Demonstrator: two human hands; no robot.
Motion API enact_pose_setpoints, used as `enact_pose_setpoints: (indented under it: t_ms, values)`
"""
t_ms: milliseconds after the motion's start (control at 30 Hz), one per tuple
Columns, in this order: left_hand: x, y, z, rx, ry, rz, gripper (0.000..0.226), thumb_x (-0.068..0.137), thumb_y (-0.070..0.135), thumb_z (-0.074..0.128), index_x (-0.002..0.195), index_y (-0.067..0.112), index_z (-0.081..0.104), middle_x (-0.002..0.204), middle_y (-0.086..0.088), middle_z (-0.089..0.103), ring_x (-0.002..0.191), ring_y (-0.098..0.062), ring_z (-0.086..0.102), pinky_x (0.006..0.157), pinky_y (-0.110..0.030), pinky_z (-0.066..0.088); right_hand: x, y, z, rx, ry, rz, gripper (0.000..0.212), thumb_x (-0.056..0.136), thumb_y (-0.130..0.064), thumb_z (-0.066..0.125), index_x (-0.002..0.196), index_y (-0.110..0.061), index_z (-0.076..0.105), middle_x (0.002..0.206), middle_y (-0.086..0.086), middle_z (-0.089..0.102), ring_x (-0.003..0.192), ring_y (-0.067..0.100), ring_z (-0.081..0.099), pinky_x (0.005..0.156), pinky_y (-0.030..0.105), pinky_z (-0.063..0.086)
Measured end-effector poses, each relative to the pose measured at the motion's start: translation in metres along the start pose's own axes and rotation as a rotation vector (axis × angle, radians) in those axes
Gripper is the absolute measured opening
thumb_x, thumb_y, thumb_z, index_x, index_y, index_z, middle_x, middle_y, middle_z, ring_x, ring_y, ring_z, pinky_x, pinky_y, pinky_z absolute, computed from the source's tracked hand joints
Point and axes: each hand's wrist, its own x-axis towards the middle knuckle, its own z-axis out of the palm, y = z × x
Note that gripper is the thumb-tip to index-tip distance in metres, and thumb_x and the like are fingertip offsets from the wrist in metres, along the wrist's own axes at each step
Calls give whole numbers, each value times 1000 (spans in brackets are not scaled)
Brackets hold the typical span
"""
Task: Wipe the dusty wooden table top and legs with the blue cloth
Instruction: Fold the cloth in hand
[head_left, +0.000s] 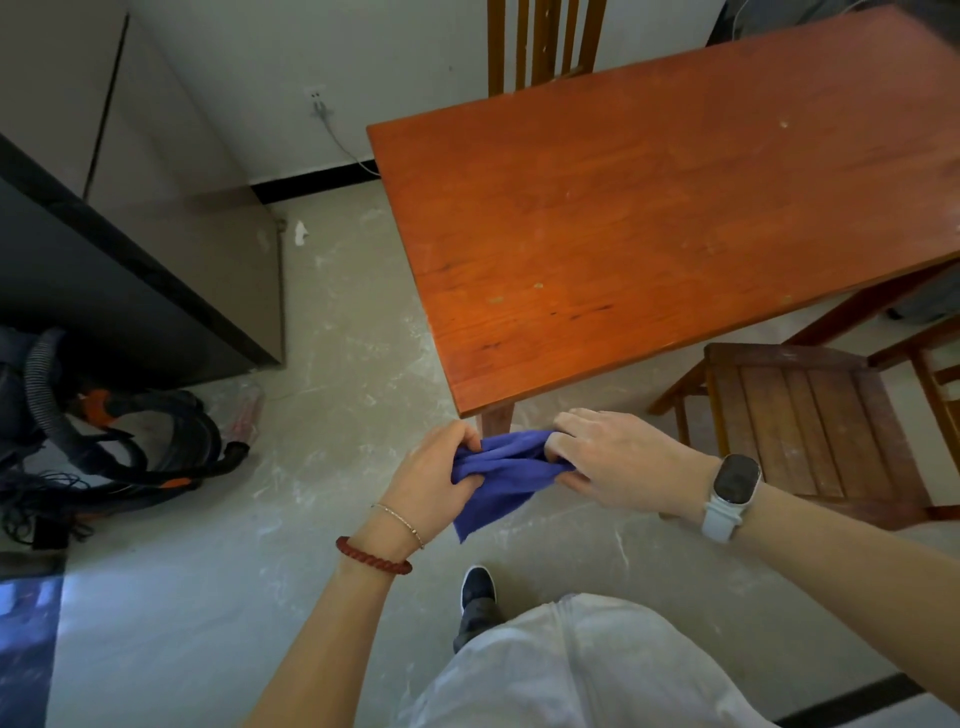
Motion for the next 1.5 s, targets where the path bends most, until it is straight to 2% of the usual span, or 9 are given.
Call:
enact_pose_setpoints:
  t_ms: [133, 367, 567, 733, 967, 1133, 1333, 1400, 1500]
  values:
    - [-2, 0, 8, 130, 144, 76, 11, 80, 11, 62, 91, 13, 59, 96, 2, 51, 82, -10, 48, 67, -12, 35, -3, 0, 4, -35, 113, 33, 13, 77, -21, 67, 85, -15, 59, 82, 3, 61, 70, 19, 60, 55, 32, 52]
    - [-7, 1, 23, 99, 438, -2, 14, 74, 9, 71, 86, 11, 65, 91, -1, 46, 83, -17, 47, 64, -16, 38, -8, -6, 13, 97, 271, 113, 13, 82, -25, 45, 81, -16, 54, 78, 1, 57, 63, 16, 58, 52, 19, 38]
    - [-9, 0, 34, -203, 390, -335, 15, 84, 9, 60, 95, 17, 64, 104, -2, 42, 97, -18, 43, 84, -21, 32, -8, -19, 24, 94, 303, 100, 13, 82, -26, 46, 79, -17, 55, 77, -3, 58, 62, 12, 57, 50, 20, 44]
    - [-11, -4, 37, -359, 315, -319, 16, 83, 5, 59, 81, 21, 59, 86, 3, 59, 84, -15, 52, 69, -13, 39, -13, -20, 33, 99, 302, 100, 21, 82, -30, 39, 79, -19, 55, 79, -3, 58, 64, 11, 58, 51, 20, 46]
    - [-21, -12, 36, -712, -64, -406, 25, 83, -5, 56, 76, 18, 51, 71, -1, 53, 62, -8, 47, 58, -15, 39, -27, -11, 35, 64, 235, 45, 18, 79, -29, 40, 82, -21, 56, 83, -4, 62, 68, 7, 59, 56, 13, 46]
    - [-20, -6, 35, -687, 89, -265, 32, 72, -15, 63, 77, 16, 56, 81, 3, 58, 67, 9, 56, 65, -8, 46, -36, -4, 36, 102, 236, 22, 19, 83, -30, 39, 87, -21, 55, 87, 0, 62, 71, 11, 61, 57, 18, 49]
    - [-12, -4, 29, -528, 48, -126, 39, 72, -6, 65, 92, 28, 61, 113, 0, 54, 102, -9, 56, 82, -10, 46, -40, 4, 31, -90, 253, -47, 23, 79, -28, 67, 94, -23, 49, 92, 2, 64, 73, 13, 63, 56, 20, 51]
    - [-11, -1, 27, -375, 35, -51, 41, 71, -9, 62, 94, 26, 64, 114, 10, 47, 103, 4, 48, 84, 0, 37, -39, 5, 29, -131, 287, -21, 10, 84, -31, 53, 90, -22, 52, 91, 0, 65, 74, 12, 63, 59, 21, 51]
    - [-9, 4, 29, -236, 71, 13, 33, 70, -7, 60, 93, 14, 69, 106, 14, 51, 93, 8, 51, 81, 3, 34, -37, 6, 27, -111, 304, 29, 22, 84, -34, 38, 82, -21, 56, 84, -2, 63, 71, 11, 61, 58, 20, 49]
